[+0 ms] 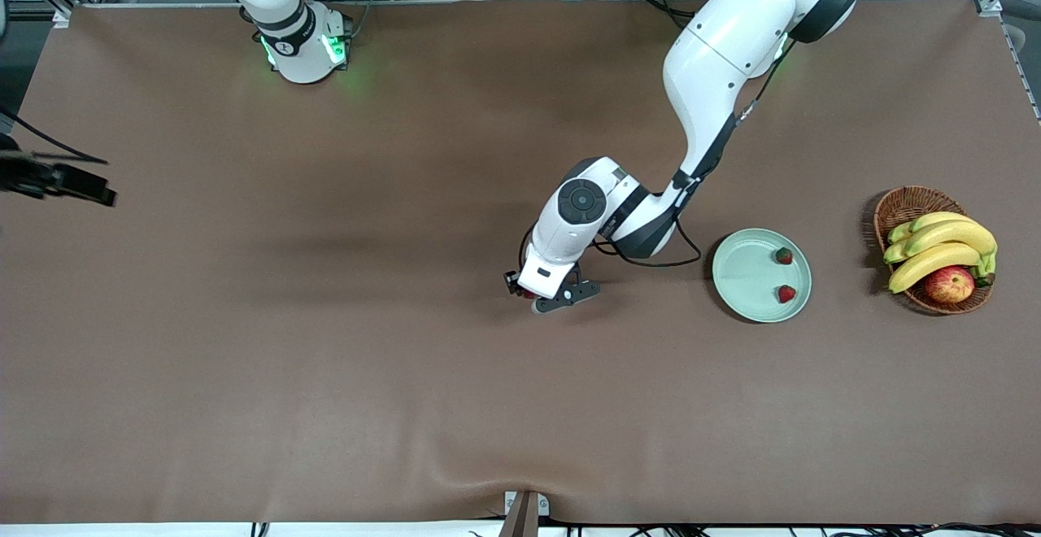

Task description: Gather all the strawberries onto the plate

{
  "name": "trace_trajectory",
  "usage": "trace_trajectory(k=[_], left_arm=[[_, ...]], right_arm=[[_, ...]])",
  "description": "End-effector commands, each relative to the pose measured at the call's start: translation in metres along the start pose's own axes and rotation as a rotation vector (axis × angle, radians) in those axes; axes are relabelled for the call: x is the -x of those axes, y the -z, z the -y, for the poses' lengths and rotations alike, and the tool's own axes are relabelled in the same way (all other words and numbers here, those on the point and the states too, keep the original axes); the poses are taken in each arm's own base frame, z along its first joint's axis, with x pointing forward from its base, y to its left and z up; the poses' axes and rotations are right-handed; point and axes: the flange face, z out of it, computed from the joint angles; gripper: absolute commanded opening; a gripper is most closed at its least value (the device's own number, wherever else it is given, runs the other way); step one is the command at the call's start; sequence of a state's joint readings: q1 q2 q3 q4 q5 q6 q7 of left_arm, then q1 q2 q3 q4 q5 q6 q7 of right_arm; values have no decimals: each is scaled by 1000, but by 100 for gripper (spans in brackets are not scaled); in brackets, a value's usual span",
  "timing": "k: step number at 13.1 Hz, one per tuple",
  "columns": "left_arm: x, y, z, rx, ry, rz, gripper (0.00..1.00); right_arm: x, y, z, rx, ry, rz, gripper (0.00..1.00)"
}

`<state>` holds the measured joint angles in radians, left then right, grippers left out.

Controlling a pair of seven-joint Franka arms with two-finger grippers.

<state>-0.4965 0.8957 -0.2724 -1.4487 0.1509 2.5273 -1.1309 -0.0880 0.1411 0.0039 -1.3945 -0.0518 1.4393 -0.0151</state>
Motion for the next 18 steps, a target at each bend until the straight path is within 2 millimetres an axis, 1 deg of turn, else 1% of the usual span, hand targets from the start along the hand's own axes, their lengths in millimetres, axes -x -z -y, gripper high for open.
trace_trajectory(k=[1, 2, 4, 5, 7, 8, 9, 10, 11, 12, 13, 14, 15, 17, 18], left_arm=[[-2, -3, -4, -1, -40, -29, 54], [-3, -5, -2, -6, -41, -30, 52], [-2, -9, 0, -10, -40, -25, 46], [-1, -9, -1, -8, -42, -25, 40], [-2, -9, 0, -10, -40, -25, 20], [-4, -8, 0, -9, -39, -27, 8], [-10, -1, 1, -4, -32, -35, 0], [-19, 12, 2, -3, -24, -45, 0], [-35, 28, 8, -20, -3, -50, 0], [-48, 57, 11, -49, 12, -55, 0], [-55, 80, 15, -87, 24, -53, 0], [-68, 103, 25, -126, 45, -52, 0], [-81, 124, 45, -188, 61, -39, 0], [-100, 155, 81, -263, 43, -17, 0], [-110, 167, 106, -303, 25, 2, 0]], right_arm=[[4, 18, -2, 30, 66, -26, 100], [4, 19, 4, 33, 74, -27, 100], [5, 21, 1, 39, 64, -35, 100], [5, 22, -3, 36, 56, -39, 100], [6, 22, -8, 27, 47, -42, 100], [7, 21, -11, 10, 39, -34, 100], [13, 24, -13, -17, 29, -29, 100], [17, 21, -13, -38, 22, 1, 100], [19, 20, -13, -52, 7, 13, 100], [20, 19, -15, -62, -17, 23, 100], [22, 19, -15, -63, -22, 44, 100], [22, 19, -13, -63, -18, 46, 100], [22, 19, -12, -63, -17, 46, 100], [23, 20, -11, -63, -15, 44, 100], [23, 20, -13, -63, -17, 46, 100]])
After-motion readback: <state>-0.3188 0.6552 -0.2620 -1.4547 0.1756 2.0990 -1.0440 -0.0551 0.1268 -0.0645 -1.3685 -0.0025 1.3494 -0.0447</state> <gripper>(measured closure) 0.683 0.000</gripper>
